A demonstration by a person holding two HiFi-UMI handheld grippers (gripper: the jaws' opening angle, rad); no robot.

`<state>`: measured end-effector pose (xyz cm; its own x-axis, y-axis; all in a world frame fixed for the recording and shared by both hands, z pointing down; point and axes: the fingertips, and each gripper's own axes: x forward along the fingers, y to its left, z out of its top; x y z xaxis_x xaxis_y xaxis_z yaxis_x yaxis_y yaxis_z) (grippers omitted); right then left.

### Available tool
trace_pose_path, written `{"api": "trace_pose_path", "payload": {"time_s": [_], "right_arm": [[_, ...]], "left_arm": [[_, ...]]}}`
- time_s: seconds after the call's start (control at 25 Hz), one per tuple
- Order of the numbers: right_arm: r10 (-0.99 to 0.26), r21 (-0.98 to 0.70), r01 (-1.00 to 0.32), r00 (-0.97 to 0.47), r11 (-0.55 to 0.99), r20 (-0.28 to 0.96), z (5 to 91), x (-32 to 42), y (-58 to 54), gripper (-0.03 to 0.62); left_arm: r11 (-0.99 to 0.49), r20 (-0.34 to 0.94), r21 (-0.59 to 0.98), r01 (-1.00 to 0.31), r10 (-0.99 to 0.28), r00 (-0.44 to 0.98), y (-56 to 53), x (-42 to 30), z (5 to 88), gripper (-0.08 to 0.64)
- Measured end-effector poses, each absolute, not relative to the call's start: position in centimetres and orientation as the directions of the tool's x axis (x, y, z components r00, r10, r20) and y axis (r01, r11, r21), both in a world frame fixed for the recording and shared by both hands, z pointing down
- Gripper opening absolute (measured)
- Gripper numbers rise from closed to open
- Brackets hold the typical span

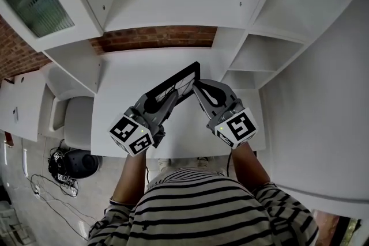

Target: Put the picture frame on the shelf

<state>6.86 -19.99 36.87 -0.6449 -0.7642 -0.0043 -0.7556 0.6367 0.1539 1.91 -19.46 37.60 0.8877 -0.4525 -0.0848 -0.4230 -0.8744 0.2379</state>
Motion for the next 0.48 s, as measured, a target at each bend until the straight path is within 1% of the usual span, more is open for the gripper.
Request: {"api": "trace_pose_path", "payload": {"time_s": [0.28,0.48], "right_arm": [[-0.815,0.168,-0.805,-0.579,0.569,-0.014,35.5,6.6,-21.8,0.009],[-0.826,0.268,-0.797,-0.564,0.541,-0.010,33.7,6.5,-21.8,0.009]], "left_arm": [[-0.897,-0.099,0.218,-0.384,-0.411,0.906,-20.9,0.8,36.3,0.015],[-0.901,-0.039,0.224,-0.371,-0.389,0.920,-21.6,1.0,36.8,0.015]]}}
